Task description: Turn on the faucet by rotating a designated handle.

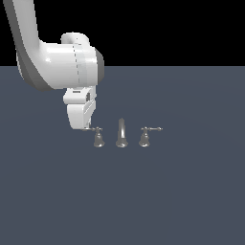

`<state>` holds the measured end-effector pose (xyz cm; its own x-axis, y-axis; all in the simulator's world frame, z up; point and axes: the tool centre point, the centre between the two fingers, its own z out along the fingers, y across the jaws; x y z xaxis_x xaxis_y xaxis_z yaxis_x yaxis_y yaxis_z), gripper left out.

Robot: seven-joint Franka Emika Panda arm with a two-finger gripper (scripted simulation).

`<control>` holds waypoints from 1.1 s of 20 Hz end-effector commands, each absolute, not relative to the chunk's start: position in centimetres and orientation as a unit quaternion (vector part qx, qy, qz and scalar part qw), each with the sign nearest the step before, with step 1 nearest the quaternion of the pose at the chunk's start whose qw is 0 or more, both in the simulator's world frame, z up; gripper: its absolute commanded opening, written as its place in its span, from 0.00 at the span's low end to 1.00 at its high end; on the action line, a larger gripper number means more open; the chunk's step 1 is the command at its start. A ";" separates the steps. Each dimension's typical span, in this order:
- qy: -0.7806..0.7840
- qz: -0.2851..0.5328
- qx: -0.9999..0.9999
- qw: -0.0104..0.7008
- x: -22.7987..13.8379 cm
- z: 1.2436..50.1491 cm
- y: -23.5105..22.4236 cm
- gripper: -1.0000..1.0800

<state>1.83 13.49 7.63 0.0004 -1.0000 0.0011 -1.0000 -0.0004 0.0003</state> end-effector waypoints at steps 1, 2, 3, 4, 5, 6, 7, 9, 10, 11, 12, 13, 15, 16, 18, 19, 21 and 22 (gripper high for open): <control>-0.707 0.000 0.707 0.000 1.0 7.6 13.9 0.00; -0.707 0.000 0.707 0.000 0.6 7.6 14.1 0.00; -0.707 0.000 0.707 0.000 0.3 7.6 14.3 0.00; -0.707 0.000 0.707 0.000 -0.1 7.6 14.5 0.00; -0.707 0.000 0.707 0.000 -0.4 7.6 14.6 0.00; -0.707 0.000 0.707 0.000 -0.4 7.6 14.6 0.00; -0.711 0.003 0.703 -0.002 0.4 7.7 13.8 0.00; -0.711 0.002 0.703 -0.002 -0.3 7.7 13.7 0.00; -0.711 0.002 0.704 -0.002 -0.6 7.7 13.7 0.00; -0.710 0.002 0.704 -0.002 -0.9 7.7 13.6 0.00; -0.710 0.002 0.704 -0.001 -1.3 7.7 13.6 0.00; -0.710 0.002 0.704 -0.001 -1.6 7.7 13.6 0.00; -0.709 0.001 0.705 -0.001 -2.3 7.7 13.5 0.00; -0.709 0.001 0.705 -0.001 -2.6 7.7 13.5 0.00; -0.708 0.001 0.706 -0.001 -3.3 7.7 13.4 0.00; -0.708 0.001 0.706 0.000 -3.6 7.7 13.4 0.00; -0.707 0.000 0.707 0.000 -4.3 7.7 13.3 0.00; -0.707 0.000 0.707 0.000 -4.3 7.7 13.3 0.00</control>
<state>-2.94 12.76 7.64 -0.0156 -0.9999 -0.0054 -0.9997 0.0157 -0.0179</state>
